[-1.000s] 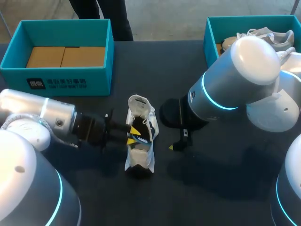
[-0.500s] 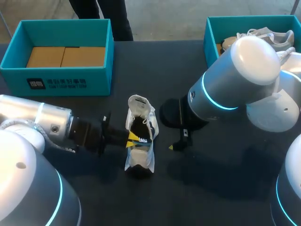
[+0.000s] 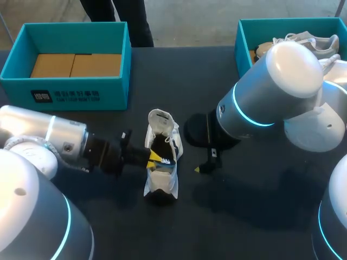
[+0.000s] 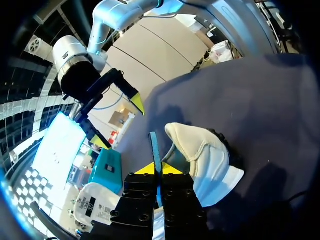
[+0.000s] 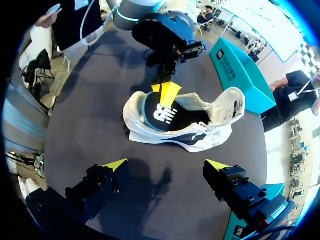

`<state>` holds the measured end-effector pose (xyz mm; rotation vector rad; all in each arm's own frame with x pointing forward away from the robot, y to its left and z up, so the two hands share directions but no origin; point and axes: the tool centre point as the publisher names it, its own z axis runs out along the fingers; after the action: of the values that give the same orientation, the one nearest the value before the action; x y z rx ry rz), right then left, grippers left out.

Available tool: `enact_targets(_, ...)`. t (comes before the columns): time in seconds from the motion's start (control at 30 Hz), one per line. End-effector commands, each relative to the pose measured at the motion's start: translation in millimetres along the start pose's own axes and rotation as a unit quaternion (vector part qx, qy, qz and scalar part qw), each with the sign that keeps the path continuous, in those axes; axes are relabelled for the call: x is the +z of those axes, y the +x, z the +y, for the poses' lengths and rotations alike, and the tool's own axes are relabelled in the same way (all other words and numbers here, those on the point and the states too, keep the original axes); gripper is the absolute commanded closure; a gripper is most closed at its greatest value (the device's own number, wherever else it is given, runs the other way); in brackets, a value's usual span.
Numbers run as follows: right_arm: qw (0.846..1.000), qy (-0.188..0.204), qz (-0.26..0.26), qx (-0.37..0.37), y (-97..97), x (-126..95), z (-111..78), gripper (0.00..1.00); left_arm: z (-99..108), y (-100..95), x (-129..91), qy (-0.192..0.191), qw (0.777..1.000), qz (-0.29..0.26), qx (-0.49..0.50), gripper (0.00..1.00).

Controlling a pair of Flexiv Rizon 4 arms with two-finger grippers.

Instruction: Take the shoe out of the shoebox, open the shoe tongue, remove and reinsert the insole, then place the shoe into the shoebox

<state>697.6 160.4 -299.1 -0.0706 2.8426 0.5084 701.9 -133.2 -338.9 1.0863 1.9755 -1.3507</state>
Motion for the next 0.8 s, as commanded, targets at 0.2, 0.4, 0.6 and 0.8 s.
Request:
enact_targets(0.2, 1.000, 0.000, -0.001, 0.000, 1.0, 1.7, 0.0, 0.00, 9.1, 1.2, 0.9, -0.011, 1.000, -0.001, -0.003, 1.00)
enact_targets(0.4, 1.000, 0.000, -0.001, 0.000, 1.0, 1.7, 0.0, 0.00, 1.0, 2.0, -10.4, -0.016, 1.000, -0.009, -0.007, 0.36)
enact_targets(0.6, 1.000, 0.000, -0.001, 0.000, 1.0, 1.7, 0.0, 0.00, -9.7, 0.2, -18.3, -0.011, 1.000, -0.017, -0.002, 0.51)
enact_targets(0.8, 1.000, 0.000, -0.001, 0.000, 1.0, 1.7, 0.0, 0.00, -14.2, 1.0, -19.1, -0.009, 1.000, -0.016, 0.001, 0.70)
